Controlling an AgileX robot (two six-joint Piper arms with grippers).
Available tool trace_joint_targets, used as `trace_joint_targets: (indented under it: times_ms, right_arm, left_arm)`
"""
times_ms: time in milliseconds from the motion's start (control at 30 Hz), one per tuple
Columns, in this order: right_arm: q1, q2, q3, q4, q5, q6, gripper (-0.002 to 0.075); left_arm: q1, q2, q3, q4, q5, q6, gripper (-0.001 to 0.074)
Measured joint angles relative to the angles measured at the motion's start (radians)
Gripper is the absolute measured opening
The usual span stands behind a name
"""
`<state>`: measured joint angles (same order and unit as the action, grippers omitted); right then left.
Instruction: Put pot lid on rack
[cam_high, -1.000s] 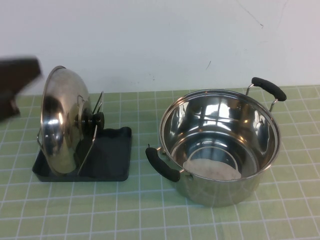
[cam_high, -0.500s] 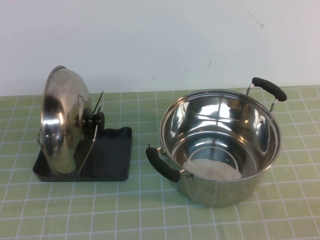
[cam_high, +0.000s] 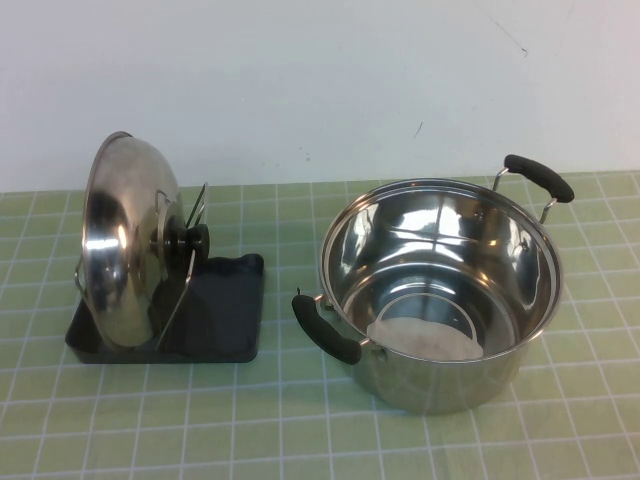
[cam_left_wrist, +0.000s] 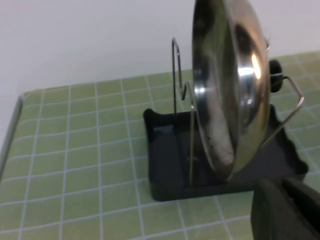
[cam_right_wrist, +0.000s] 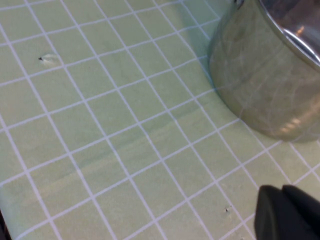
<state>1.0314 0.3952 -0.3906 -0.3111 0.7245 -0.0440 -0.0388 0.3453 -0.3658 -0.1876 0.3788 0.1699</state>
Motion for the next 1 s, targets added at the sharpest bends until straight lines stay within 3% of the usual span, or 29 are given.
trace_joint_targets:
  times_ms: [667,867,1000]
  right_arm:
    - [0.000,0.000,0.000,0.000,0.011,0.000,-0.0001]
    - [0.000,0.000,0.000,0.000,0.011,0.000,-0.0001]
    - [0.000,0.000,0.000,0.000,0.011,0.000,-0.0001]
  left_arm:
    - [0.000,-0.104,0.090,-0.047,0.121,-0.002,-0.0001]
    - [0.009,-0.238,0.201,0.006,0.119,-0.002,-0.0001]
    - [0.009,-0.342,0.314,0.044,0.014,-0.041,-0.0001]
